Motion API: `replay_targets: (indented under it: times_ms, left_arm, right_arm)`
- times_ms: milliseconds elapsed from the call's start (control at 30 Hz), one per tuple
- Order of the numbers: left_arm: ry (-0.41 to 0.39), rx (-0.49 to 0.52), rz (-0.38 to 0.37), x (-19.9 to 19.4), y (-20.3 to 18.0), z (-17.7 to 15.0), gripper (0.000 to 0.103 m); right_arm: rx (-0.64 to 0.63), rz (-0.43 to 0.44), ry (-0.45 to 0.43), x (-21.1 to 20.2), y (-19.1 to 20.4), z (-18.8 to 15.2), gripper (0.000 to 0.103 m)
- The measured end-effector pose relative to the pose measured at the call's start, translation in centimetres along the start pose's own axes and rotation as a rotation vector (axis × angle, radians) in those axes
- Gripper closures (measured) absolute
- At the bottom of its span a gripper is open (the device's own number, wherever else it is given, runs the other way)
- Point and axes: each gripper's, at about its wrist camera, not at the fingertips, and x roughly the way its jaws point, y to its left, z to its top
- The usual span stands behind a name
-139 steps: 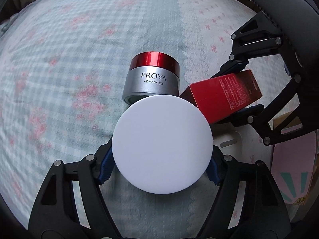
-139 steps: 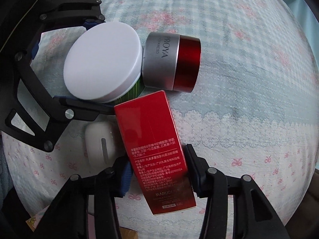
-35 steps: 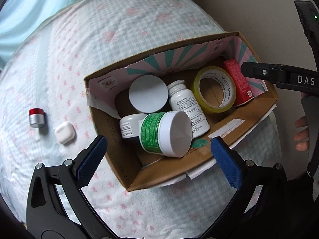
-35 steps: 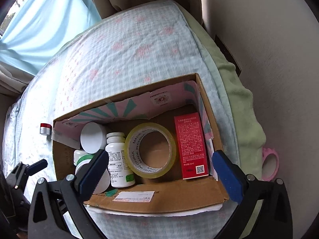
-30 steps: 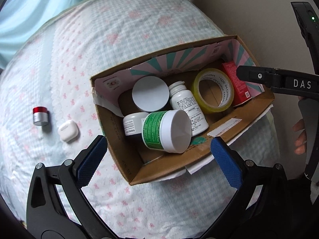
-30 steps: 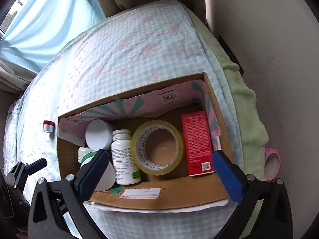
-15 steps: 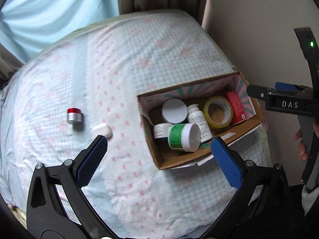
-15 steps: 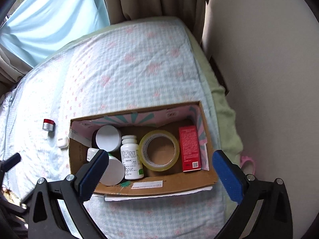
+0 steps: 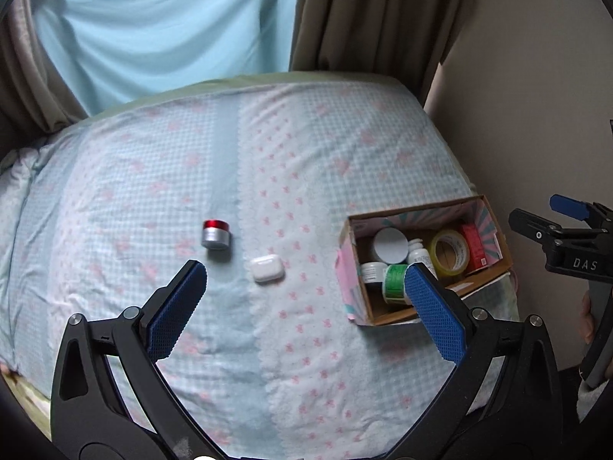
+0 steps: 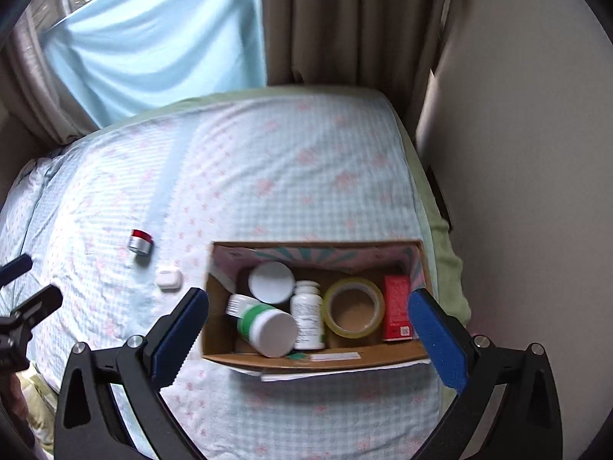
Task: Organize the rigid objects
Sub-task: 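Lift both tools away from the box toward PROYA jar and earbud case, then grasp red-lidded PROYA jar with left tool while right tool grasps white earbud case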
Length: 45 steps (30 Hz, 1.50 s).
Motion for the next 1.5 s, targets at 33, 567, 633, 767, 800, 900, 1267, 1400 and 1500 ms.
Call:
replay_targets:
  times_ms: [33,567,633,767,800,900,1267,1400,1500]
  left_arm:
    - [-0.007,0.003,0.004,-0.5,0.8,0.0,0.0]
    - [-0.02,0.028,0.035,-0.3,13.9,0.8,0.0]
    - [-0.025,0.033,0.026,0.6,15.1,0.9,0.0]
    - [0.02,0.04,0.007,3.6,17.4,1.6,0.0]
    - [0.037,0.045,0.003,4.6,17.9,1.8,0.0]
    - [0.042,0.06,-0.045,7.6,19.2,2.0,0.0]
    - [0.144,0.04,-0.088,21.3,20.6,1.3,0.0]
    - [0.166,0.005,-0.1,25.6,20.6,0.1,0.001]
    - [0.168,-0.001,-0.1,28.5,20.1,-0.8,0.002]
  right_arm:
    - [-0.005,-0.009,-0.004,-0.4,0.9,0.0,0.0]
    - [-0.061,0.034,-0.046,-1.1,16.1,0.7,0.0]
    - [-0.074,0.018,-0.057,-0.3,17.8,0.6,0.0]
    - [-0.082,-0.012,-0.038,2.1,20.4,0.2,0.0]
    - [-0.076,-0.019,-0.007,3.0,20.9,-0.1,0.0]
    - [-0.042,-0.015,0.005,5.1,21.7,-1.0,0.0]
    - [-0.078,-0.001,0.028,14.8,24.5,-4.2,0.0]
    - [-0.06,0.02,0.063,19.7,24.2,-5.0,0.0]
    - [-0.051,0.03,0.06,23.0,24.1,-5.8,0.0]
